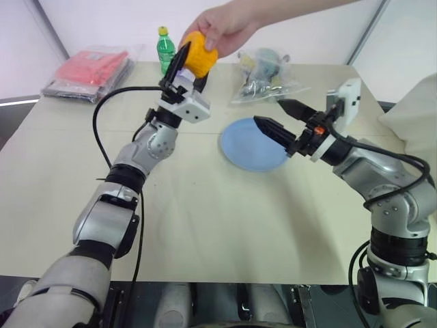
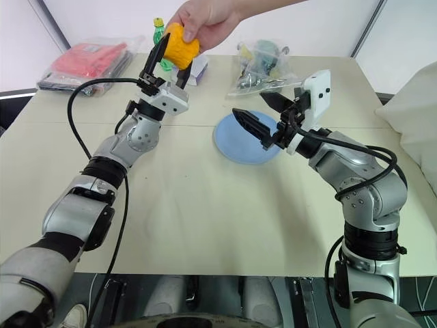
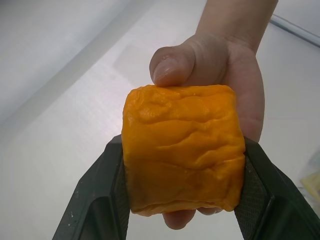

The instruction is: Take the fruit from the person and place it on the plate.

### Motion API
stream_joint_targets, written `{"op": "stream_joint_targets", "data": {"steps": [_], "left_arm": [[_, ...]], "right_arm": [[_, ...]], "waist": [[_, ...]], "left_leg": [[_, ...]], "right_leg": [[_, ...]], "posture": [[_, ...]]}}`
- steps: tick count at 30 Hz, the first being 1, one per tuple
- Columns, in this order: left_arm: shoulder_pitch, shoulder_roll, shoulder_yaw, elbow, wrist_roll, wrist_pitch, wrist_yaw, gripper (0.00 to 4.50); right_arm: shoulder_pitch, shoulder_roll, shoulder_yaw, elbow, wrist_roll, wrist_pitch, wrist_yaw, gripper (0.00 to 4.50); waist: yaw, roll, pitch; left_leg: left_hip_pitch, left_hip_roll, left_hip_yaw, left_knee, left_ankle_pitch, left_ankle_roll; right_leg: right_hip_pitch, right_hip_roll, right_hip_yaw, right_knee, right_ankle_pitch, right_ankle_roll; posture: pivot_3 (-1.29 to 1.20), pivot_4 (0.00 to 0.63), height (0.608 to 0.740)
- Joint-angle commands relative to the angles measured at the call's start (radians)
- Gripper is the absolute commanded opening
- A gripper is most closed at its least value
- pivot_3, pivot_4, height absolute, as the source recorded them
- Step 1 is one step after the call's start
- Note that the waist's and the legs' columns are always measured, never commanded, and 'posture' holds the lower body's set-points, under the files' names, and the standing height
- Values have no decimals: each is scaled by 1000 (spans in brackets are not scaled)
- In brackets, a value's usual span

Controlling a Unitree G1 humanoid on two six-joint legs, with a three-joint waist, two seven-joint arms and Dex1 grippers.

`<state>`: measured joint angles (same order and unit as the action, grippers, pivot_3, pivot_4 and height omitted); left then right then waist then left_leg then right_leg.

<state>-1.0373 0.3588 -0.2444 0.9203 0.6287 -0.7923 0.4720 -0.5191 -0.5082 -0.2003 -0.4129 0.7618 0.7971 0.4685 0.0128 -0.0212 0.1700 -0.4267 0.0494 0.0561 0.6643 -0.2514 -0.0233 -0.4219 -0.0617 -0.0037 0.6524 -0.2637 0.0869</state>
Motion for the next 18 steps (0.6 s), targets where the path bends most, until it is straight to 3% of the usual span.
{"op": "stream_joint_targets", "data": {"steps": [1,7,14,18], "left_arm": [[-37,-1,-4,-10,-1,-9,21,2041],[-25,-22,-2,20,-83,-34,-112,2041],[9,-118,93,87,-463,61,-705,2041],[-30,-182,184,118,-655,313,-1006,2041]], "right_arm": [[-9,-12,-10,-47,7,-18,-2,4500],[5,-28,-16,-57,5,-13,-2,4500],[150,-201,-60,-126,-8,17,63,4500],[245,-282,-106,-199,9,34,93,4500]], "waist": [[0,0,0],[0,0,0],[0,0,0],[-2,0,0]], "left_leg": [[0,0,0,0,0,0],[0,0,0,0,0,0],[-1,-1,1,0,0,0],[-1,0,0,0,0,0]], "right_leg": [[0,0,0,0,0,0],[0,0,0,0,0,0],[0,0,0,-1,0,0],[0,1,0,-1,0,0]], "posture": [[0,150,731],[0,150,731],[0,150,731],[0,150,731]]}}
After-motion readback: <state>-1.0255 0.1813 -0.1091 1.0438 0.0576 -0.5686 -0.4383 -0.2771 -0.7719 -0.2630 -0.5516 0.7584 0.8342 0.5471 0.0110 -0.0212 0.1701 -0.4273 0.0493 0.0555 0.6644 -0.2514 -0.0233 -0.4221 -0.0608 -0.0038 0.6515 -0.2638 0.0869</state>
